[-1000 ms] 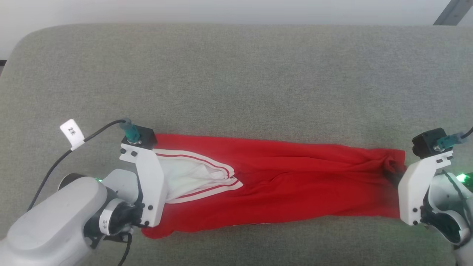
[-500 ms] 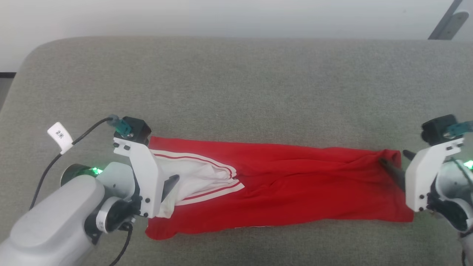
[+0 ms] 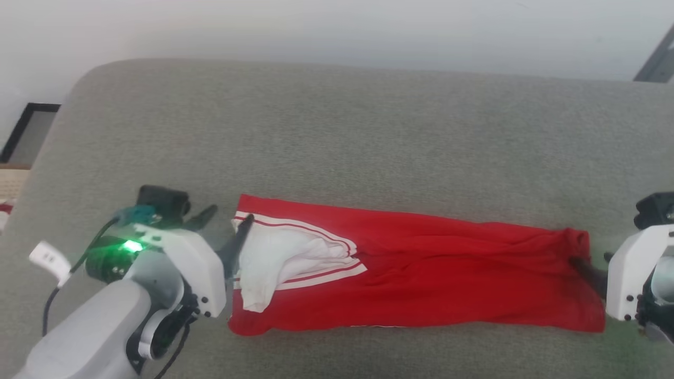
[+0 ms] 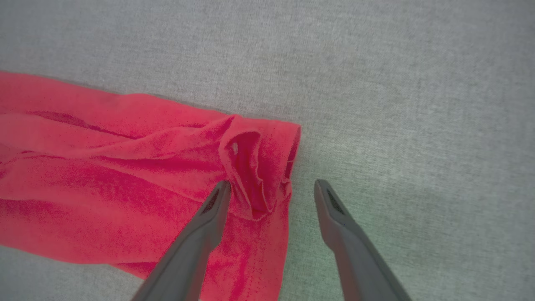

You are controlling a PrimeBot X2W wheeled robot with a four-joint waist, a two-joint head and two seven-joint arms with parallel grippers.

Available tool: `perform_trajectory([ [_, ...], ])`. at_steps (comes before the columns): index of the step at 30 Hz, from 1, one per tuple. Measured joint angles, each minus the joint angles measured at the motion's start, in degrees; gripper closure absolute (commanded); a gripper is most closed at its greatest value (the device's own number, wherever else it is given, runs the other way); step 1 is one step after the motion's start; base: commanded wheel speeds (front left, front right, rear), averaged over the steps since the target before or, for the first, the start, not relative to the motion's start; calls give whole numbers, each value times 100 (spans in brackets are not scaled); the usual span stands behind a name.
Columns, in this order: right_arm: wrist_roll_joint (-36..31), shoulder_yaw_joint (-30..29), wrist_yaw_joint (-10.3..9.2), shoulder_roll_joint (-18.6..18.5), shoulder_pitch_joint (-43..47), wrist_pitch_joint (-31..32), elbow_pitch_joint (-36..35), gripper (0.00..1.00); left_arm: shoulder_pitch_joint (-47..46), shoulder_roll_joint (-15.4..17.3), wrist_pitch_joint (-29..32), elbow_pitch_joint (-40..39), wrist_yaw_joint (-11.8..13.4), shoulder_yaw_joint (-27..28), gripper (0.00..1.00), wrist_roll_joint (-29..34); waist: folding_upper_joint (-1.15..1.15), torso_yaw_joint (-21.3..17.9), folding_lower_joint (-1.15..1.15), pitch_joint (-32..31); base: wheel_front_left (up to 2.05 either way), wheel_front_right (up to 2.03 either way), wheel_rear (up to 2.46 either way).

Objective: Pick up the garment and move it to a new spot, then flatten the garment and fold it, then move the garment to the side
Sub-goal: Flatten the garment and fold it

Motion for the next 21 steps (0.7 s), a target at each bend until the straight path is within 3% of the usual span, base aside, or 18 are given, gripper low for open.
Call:
perform_trajectory([
  [9,109,-86,0,71,80,310,426,0,560,-171,-1828,515,-25,464,0,175,0,253,0,-82,0,0,0],
  [13,212,-59,0,164,52,350,694,0,815,-241,-2306,738,-81,664,0,171,0,352,0,-97,0,0,0],
  [14,223,-52,0,163,39,357,748,10,865,-276,-2354,797,-99,731,0,160,0,378,0,-96,0,0,0],
  [16,378,-11,-3,197,-41,346,915,100,1016,-414,-2447,912,-208,943,0,170,0,443,0,-93,0,0,0],
  [21,580,44,-2,231,-102,99,1121,100,1198,-635,-2463,991,-337,1379,0,381,0,525,0,-69,0,0,0],
])
